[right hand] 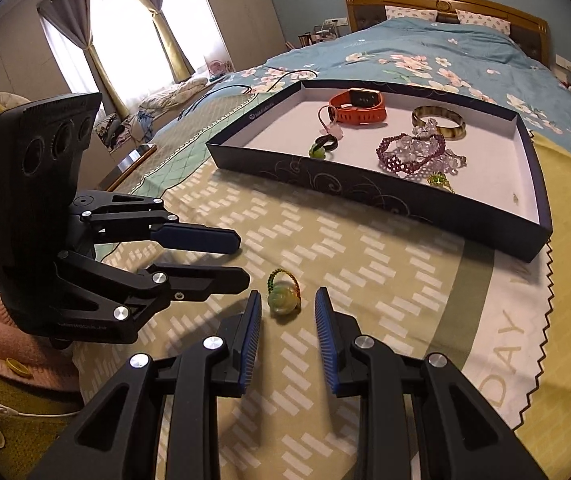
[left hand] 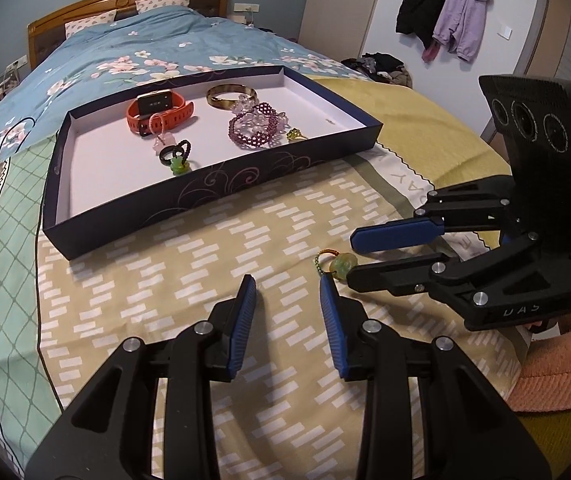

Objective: Organize jewelry
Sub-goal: 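Close the right tool on the small green-bead ring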

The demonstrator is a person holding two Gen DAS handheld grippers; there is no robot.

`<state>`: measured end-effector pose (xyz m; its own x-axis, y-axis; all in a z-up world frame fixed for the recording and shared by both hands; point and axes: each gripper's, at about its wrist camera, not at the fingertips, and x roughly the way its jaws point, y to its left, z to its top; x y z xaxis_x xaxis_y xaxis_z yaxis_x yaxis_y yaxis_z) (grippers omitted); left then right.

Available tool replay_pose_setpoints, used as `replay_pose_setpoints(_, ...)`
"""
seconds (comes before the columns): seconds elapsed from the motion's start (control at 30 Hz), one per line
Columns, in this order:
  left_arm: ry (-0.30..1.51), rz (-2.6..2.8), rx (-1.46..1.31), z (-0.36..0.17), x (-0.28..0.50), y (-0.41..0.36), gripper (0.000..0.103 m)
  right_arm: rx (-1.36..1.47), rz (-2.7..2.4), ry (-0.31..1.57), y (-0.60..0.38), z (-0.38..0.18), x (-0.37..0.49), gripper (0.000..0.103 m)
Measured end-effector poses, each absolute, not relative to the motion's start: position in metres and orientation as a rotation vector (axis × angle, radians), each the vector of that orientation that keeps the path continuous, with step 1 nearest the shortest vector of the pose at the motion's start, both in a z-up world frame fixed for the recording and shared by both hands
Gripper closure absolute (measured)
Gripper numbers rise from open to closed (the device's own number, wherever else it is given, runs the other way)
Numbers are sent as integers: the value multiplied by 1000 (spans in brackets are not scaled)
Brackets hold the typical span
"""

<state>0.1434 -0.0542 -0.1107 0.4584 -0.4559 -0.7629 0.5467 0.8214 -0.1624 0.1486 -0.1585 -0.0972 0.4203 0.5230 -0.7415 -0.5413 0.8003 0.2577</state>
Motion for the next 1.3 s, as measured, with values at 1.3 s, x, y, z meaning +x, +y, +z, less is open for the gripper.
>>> replay_pose_setpoints(1.3,895,-602,91,-111,141,-66,71,-49,579,917,-155,-99,145,97)
